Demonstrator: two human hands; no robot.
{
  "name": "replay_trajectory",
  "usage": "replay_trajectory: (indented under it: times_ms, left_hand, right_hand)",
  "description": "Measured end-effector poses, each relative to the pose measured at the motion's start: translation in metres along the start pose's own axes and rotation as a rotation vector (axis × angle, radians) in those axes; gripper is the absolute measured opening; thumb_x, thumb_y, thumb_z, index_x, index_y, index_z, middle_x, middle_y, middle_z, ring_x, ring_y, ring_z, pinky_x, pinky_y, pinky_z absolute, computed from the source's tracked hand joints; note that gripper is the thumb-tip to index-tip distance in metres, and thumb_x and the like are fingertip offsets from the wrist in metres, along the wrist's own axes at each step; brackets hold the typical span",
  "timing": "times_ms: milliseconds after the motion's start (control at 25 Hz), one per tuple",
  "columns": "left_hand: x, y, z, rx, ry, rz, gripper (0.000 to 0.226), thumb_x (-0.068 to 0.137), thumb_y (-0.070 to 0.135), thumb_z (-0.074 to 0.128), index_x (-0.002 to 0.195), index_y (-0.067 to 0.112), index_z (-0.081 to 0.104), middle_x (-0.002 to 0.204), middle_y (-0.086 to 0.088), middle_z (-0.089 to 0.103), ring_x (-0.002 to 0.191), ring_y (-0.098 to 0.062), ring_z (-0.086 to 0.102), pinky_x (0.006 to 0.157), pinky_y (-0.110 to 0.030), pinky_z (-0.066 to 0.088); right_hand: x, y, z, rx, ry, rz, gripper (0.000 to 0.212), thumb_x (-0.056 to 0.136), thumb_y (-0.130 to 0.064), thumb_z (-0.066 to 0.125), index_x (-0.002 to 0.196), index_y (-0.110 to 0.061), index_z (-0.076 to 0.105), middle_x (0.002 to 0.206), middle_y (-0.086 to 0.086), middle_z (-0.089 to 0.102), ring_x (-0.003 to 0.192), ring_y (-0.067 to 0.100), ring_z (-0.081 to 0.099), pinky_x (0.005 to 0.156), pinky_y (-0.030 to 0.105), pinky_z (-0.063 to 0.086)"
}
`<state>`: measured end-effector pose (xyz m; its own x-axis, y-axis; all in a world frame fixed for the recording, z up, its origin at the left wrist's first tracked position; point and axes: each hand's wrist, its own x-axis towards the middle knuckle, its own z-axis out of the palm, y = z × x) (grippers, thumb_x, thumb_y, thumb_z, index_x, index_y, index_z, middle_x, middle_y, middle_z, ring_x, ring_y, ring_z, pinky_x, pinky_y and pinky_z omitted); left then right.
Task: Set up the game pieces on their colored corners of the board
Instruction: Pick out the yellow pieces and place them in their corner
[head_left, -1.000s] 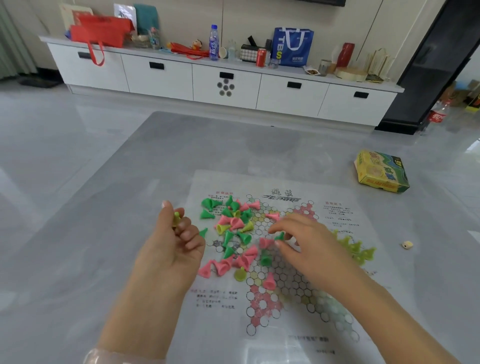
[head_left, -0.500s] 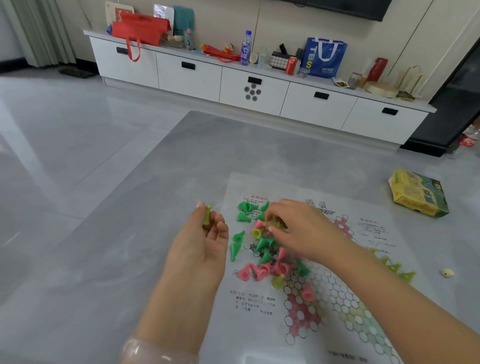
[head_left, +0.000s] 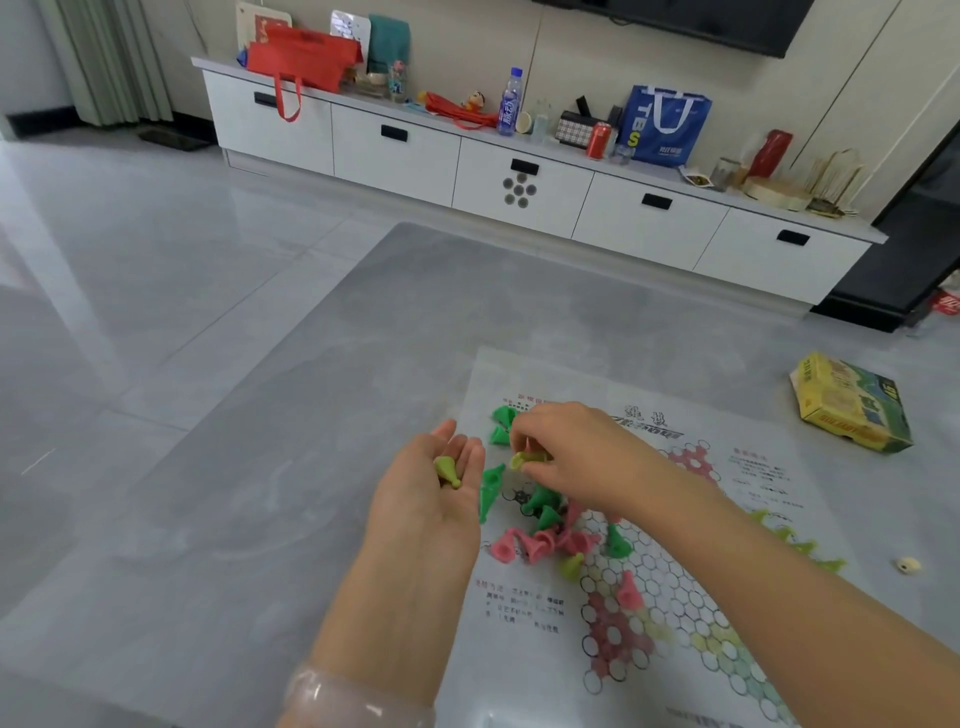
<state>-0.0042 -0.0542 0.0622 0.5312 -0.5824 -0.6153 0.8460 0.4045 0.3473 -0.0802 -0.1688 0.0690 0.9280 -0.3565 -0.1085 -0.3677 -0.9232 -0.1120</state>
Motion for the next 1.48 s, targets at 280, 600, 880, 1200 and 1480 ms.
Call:
replay_trajectory:
  times_ms: [280, 600, 880, 1200, 1480]
  left_hand:
    - [-0.009, -0.011, 0.002, -0.007, -0.162, -0.282, 0.031, 0.095, 0.015, 0.035, 0.106, -0.005, 0.056, 0.099, -0.020, 0.058, 0.069, -0.022, 0.059, 0.059, -0.023, 0.052]
    - [-0.014, -0.009, 0.005, 0.106, -0.102, -0.194, 0.015, 0.088, -0.003, 0.043, 0.092, -0.004, 0.057, 0.083, -0.018, 0.052, 0.073, -0.023, 0.054, 0.070, -0.030, 0.051]
    - [-0.017, -0.012, 0.005, 0.141, -0.110, -0.167, 0.025, 0.091, -0.003, 0.036, 0.110, -0.006, 0.052, 0.098, -0.023, 0.055, 0.086, -0.027, 0.058, 0.072, -0.035, 0.048]
    - [-0.014, -0.022, 0.007, 0.184, -0.091, -0.134, 0.024, 0.097, 0.013, 0.037, 0.076, 0.005, 0.047, 0.058, -0.005, 0.052, 0.038, -0.006, 0.039, 0.031, -0.013, 0.030]
    - [-0.009, -0.030, 0.003, 0.338, -0.128, -0.084, 0.025, 0.094, 0.025, 0.042, 0.071, 0.016, 0.044, 0.044, 0.007, 0.049, 0.030, -0.003, 0.033, 0.029, -0.012, 0.023]
  right_hand:
    - [-0.029, -0.026, -0.033, 0.253, 0.122, -0.121, 0.026, 0.081, -0.031, 0.062, 0.107, -0.027, 0.059, 0.093, -0.011, 0.059, 0.080, 0.001, 0.054, 0.070, 0.014, 0.043]
    - [-0.090, 0.000, 0.001, 0.176, 0.010, -0.009, 0.017, 0.087, -0.038, 0.052, 0.102, -0.032, 0.058, 0.083, -0.023, 0.049, 0.076, -0.010, 0.043, 0.068, 0.010, 0.036]
    - [-0.093, 0.002, 0.020, 0.238, 0.085, 0.022, 0.015, 0.091, -0.022, 0.049, 0.102, -0.025, 0.059, 0.099, -0.018, 0.058, 0.087, -0.003, 0.045, 0.080, 0.011, 0.035]
    - [-0.109, 0.010, 0.005, 0.560, 0.348, 0.195, 0.010, 0.083, -0.018, 0.060, 0.078, -0.027, 0.062, 0.078, -0.015, 0.063, 0.080, -0.002, 0.054, 0.068, 0.012, 0.042]
    - [-0.134, 0.087, -0.002, 0.435, 0.637, 0.530, 0.009, 0.084, -0.014, 0.059, 0.079, -0.022, 0.060, 0.075, -0.014, 0.063, 0.068, -0.002, 0.056, 0.057, 0.009, 0.040]
